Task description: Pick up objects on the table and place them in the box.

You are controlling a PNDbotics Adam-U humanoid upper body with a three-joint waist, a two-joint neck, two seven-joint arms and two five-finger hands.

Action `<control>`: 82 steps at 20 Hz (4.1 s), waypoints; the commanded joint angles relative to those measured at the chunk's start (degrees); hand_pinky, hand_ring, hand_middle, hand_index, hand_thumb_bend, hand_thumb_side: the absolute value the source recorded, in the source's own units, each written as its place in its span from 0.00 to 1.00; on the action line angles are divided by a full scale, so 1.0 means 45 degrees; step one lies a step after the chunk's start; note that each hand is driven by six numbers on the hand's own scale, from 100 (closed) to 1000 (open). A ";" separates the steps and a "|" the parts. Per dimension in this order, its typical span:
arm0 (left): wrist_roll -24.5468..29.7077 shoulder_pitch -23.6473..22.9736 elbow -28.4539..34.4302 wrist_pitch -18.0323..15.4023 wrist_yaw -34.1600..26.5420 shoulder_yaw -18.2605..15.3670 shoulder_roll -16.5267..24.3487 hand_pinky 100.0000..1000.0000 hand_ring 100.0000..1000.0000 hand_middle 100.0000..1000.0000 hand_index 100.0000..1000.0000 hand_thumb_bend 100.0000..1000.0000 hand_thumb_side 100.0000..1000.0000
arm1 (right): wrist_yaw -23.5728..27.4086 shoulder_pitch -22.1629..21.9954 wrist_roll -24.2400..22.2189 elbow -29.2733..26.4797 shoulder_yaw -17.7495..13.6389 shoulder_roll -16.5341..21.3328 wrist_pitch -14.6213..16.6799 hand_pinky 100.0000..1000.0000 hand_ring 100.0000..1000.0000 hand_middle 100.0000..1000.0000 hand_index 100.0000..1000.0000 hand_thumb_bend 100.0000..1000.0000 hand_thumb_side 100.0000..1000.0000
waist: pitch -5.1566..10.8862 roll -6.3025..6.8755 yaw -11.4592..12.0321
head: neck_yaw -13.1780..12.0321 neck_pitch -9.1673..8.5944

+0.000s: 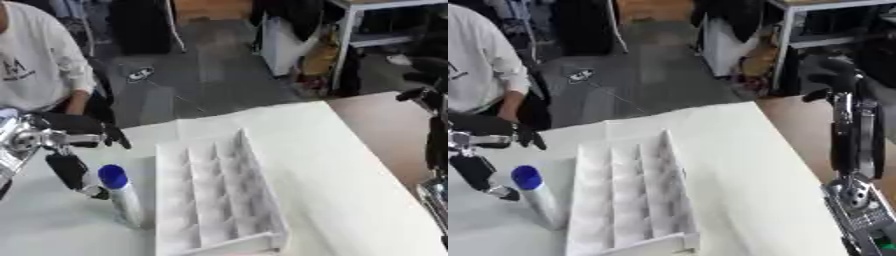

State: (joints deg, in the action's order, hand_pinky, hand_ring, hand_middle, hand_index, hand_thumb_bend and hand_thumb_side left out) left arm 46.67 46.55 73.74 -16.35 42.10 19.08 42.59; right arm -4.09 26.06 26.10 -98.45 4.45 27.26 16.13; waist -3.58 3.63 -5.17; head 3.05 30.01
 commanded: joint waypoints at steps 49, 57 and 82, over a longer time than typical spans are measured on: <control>-0.0341 0.0179 -0.1406 -0.2375 0.0783 0.0132 -0.0379 0.00 0.00 0.22 0.45 0.13 0.52 | 0.0257 0.0364 -0.0316 -0.0177 0.0016 0.0206 0.0072 0.43 0.63 0.67 0.75 0.00 0.87 | -0.0144 0.0010 -0.0400 | -0.0190 -0.0247; 0.0057 0.0140 -0.1318 -0.1908 0.0463 -0.0048 -0.0365 0.00 0.00 0.18 0.44 0.14 0.45 | 0.0302 0.0316 -0.0318 -0.0124 -0.0007 0.0198 0.0072 0.43 0.63 0.67 0.75 0.00 0.86 | -0.0078 -0.0002 -0.0366 | -0.0165 -0.0242; -0.3026 0.0937 0.1281 -0.2398 -0.3198 -0.0926 -0.0678 0.00 0.00 0.20 0.45 0.08 0.55 | 0.0420 0.0237 -0.0359 -0.0031 -0.0018 0.0174 0.0072 0.43 0.63 0.67 0.75 0.00 0.87 | 0.0146 0.0016 -0.0238 | -0.0021 -0.0215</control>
State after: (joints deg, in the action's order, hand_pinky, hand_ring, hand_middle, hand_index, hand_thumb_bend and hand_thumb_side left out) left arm 34.77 49.14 79.09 -25.91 28.66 15.07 38.99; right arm -2.25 26.55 24.72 -98.06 4.76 27.22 16.42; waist -3.88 3.90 -6.22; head 2.57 29.45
